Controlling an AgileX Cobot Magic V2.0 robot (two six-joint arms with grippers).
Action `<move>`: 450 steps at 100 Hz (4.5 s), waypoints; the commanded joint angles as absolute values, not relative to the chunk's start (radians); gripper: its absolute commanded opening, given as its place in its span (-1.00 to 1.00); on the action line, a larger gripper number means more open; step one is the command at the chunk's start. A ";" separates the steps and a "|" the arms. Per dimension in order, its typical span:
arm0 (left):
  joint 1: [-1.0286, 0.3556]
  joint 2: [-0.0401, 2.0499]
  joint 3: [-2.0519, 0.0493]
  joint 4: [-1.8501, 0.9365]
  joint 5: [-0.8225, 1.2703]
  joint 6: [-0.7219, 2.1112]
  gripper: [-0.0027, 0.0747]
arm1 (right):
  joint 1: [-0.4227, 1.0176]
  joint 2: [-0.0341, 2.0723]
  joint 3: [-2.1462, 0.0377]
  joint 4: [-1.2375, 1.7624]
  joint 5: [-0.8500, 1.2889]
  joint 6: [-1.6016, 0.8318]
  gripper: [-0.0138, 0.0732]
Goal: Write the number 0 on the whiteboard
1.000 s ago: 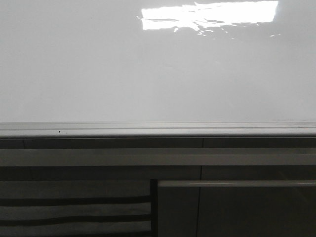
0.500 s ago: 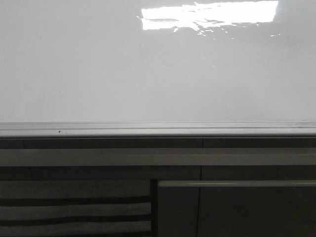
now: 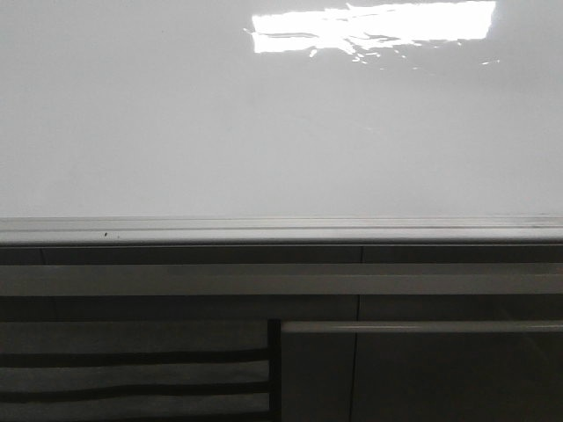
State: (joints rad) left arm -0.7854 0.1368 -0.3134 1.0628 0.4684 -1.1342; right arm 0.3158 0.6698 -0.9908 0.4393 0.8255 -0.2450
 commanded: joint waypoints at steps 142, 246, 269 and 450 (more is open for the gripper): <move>-0.783 0.150 -0.341 1.095 0.391 -1.144 -0.98 | 0.308 0.948 -1.025 0.554 0.428 -0.318 -0.79; -0.783 0.150 -0.341 1.095 0.380 -1.144 -0.98 | 0.308 1.018 -1.025 0.552 0.361 -0.318 -0.79; -0.783 0.150 -0.341 1.095 0.376 -1.144 -0.98 | 0.308 1.037 -1.025 0.552 0.389 -0.318 -0.79; -0.783 0.150 -0.341 1.095 0.346 -1.144 -0.98 | 0.514 1.178 -1.025 0.529 0.216 -0.348 -0.79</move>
State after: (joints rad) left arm -0.7854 0.1368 -0.3134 1.0666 0.3902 -1.1342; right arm 0.5194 1.1960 -0.9908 0.5280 0.3081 -0.3359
